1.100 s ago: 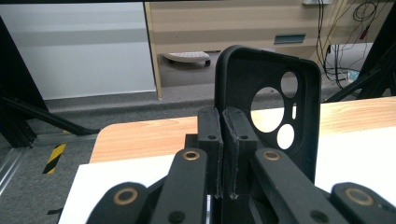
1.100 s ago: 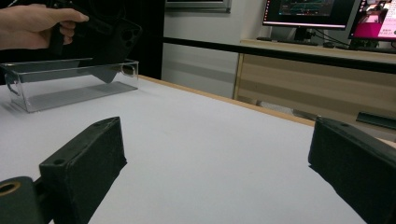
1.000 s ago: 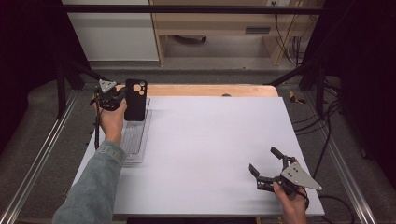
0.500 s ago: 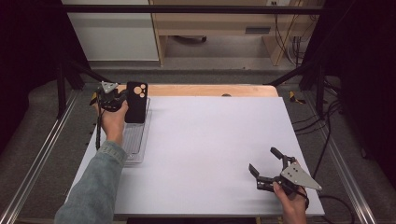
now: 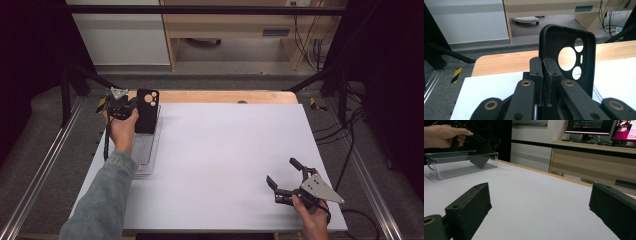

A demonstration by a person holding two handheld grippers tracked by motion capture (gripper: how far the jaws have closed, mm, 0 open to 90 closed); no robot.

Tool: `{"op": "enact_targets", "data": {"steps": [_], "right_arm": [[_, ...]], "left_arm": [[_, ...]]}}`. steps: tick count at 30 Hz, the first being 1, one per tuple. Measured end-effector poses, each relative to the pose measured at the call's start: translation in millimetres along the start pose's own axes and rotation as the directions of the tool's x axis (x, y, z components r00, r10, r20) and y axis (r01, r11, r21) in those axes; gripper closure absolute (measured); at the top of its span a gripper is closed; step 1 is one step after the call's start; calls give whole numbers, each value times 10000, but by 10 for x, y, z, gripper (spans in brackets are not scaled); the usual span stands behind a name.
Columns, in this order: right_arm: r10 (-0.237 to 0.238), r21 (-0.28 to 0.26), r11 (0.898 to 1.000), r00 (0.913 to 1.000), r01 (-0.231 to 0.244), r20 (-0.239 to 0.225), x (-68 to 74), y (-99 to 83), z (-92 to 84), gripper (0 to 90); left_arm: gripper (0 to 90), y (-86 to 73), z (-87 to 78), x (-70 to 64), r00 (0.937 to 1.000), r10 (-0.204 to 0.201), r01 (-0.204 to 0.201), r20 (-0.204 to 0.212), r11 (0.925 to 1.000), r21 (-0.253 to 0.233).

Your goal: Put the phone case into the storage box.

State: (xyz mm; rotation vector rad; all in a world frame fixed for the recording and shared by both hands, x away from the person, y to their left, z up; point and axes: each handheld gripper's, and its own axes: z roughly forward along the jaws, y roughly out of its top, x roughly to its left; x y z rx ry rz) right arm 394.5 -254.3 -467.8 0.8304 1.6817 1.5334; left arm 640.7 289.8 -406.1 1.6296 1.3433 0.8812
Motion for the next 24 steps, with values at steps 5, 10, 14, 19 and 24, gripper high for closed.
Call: {"op": "enact_targets", "data": {"steps": [5, 10, 14, 19, 24], "right_arm": [[-16, 8, 10000, 10000, 16, -9, 3, 0, 1, 42], [-29, 4, 10000, 10000, 29, -10, 0, -1, 1, 42], [-27, 19, 10000, 10000, 27, -26, 2, -1, 2, 42], [-50, 23, 10000, 10000, 51, -19, 1, -2, 3, 42], [-46, 25, 10000, 10000, 46, -22, 2, -3, 4, 42]], "left_arm": [[858, -3, 11, -30, 10000, -24, 24, 11, 10000, 51], [858, -5, 13, -29, 9999, -102, 103, -51, 9999, 94], [857, -6, 16, -27, 9999, -140, 141, -79, 9998, 118], [857, -4, 21, -23, 9998, -177, 178, -80, 9997, 154], [855, -1, 27, -30, 9999, -85, 87, -91, 9998, 189]]}}
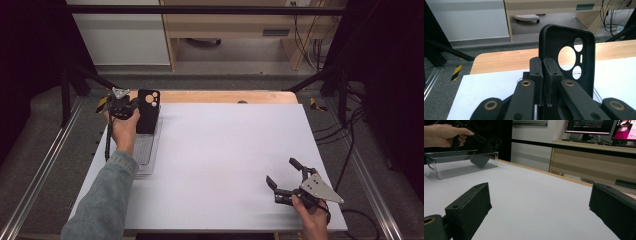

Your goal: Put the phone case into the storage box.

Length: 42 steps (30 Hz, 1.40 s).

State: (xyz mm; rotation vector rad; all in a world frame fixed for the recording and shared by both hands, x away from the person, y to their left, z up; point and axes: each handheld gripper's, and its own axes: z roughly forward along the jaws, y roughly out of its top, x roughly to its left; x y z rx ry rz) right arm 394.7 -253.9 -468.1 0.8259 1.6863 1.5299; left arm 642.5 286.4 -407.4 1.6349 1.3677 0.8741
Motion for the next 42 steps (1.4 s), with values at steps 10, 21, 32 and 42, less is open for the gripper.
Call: {"op": "enact_targets", "data": {"steps": [10, 21, 32, 42], "right_arm": [[12, 13, 10000, 10000, -12, -2, 1, -1, 0, 42], [19, 16, 10000, 10000, -19, -10, 2, -1, 0, 42], [28, -19, 10000, 10000, -28, 0, 4, 5, -2, 41], [13, -57, 10000, 10000, -13, -8, 4, 9, -4, 41]], "left_arm": [[851, 7, 19, 3, 10000, -45, 45, 6, 9999, 107], [663, 8, 16, -17, 9997, 185, -185, -145, 9998, -47], [521, 95, -149, -82, 9991, 409, -413, -96, 9980, -477], [444, 187, -346, -122, 9990, 420, -404, 151, 9944, -977]]}}
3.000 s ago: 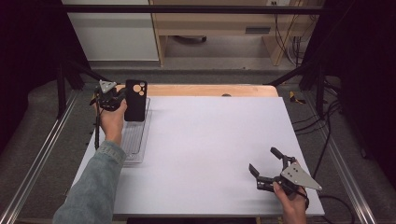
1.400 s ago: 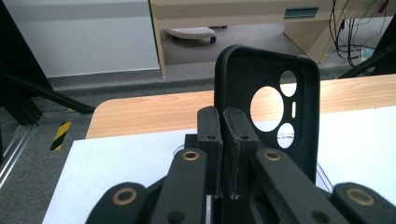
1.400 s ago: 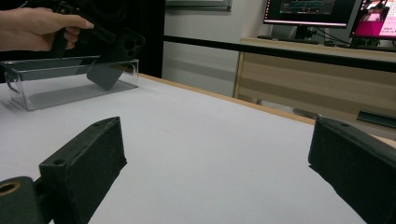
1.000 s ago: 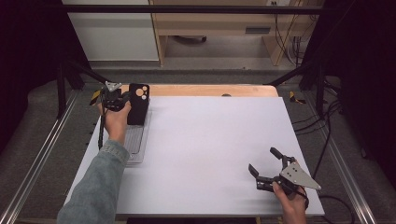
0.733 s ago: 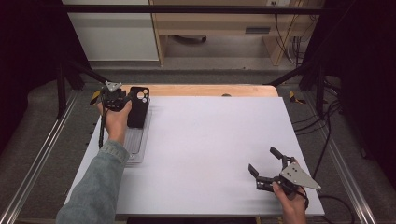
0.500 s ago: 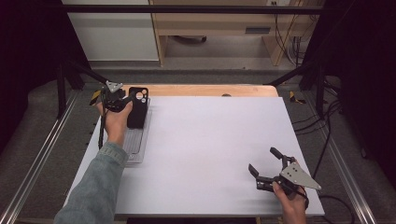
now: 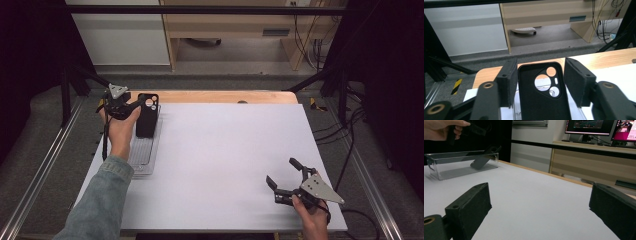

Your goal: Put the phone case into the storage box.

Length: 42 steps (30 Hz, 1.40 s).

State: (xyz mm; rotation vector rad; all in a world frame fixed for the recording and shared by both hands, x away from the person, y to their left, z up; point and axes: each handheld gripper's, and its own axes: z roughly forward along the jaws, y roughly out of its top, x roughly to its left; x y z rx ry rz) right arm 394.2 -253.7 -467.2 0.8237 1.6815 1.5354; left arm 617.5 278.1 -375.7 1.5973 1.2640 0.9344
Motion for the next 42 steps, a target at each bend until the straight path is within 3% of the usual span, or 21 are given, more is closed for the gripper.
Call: {"op": "enact_targets", "data": {"steps": [13, 24, 30, 42], "right_arm": [[12, 0, 10000, 10000, -12, -17, 5, 4, 0, 41], [12, -7, 10000, 10000, -12, -30, 7, 6, 2, 41], [-2, 0, 10000, 10000, 2, -36, 7, 5, 2, 41], [22, 17, 10000, 10000, -22, -29, 8, 4, 4, 39]], "left_arm": [[309, 83, -187, -52, 9979, 146, -126, 634, 9994, -315], [220, 86, -269, -78, 9946, 26, 12, 1041, 9993, -364], [170, 85, -298, -83, 9914, -174, 236, 1298, 9987, -460], [68, 89, -352, -129, 9835, -180, 299, 1798, 9975, -635]]}}
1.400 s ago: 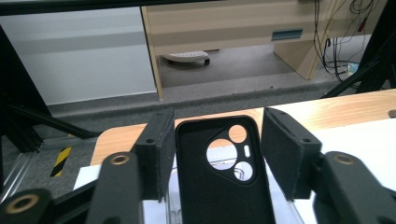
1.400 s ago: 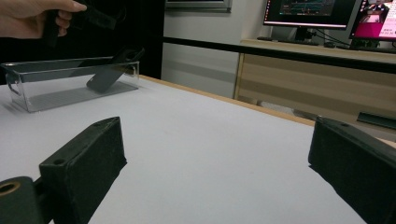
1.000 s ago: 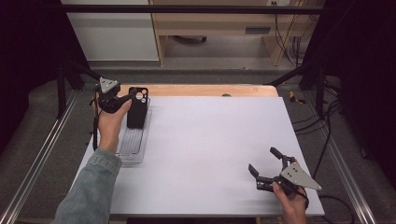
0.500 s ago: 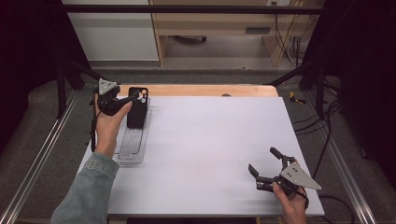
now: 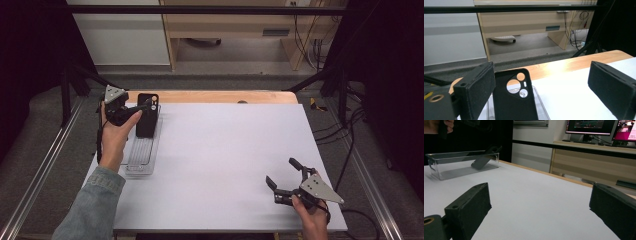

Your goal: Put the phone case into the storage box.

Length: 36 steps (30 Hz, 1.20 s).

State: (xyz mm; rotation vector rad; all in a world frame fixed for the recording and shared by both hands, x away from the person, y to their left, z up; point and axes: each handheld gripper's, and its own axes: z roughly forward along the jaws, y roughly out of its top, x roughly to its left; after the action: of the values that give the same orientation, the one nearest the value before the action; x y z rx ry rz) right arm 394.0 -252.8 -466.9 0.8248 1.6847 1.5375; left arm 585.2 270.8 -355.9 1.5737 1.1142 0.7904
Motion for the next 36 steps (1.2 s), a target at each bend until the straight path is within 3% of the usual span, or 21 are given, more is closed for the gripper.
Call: {"op": "enact_targets", "data": {"steps": [17, 36], "right_arm": [[16, -4, 10000, 10000, -16, 29, -5, 1, -2, 35], [-8, 4, 10000, 10000, 8, 33, -2, 2, -3, 35]], "left_arm": [[47, 14, -132, -78, 9962, -44, 61, 867, 9998, -189], [47, 40, -323, -192, 9914, 135, -56, 1302, 9981, -608]]}}
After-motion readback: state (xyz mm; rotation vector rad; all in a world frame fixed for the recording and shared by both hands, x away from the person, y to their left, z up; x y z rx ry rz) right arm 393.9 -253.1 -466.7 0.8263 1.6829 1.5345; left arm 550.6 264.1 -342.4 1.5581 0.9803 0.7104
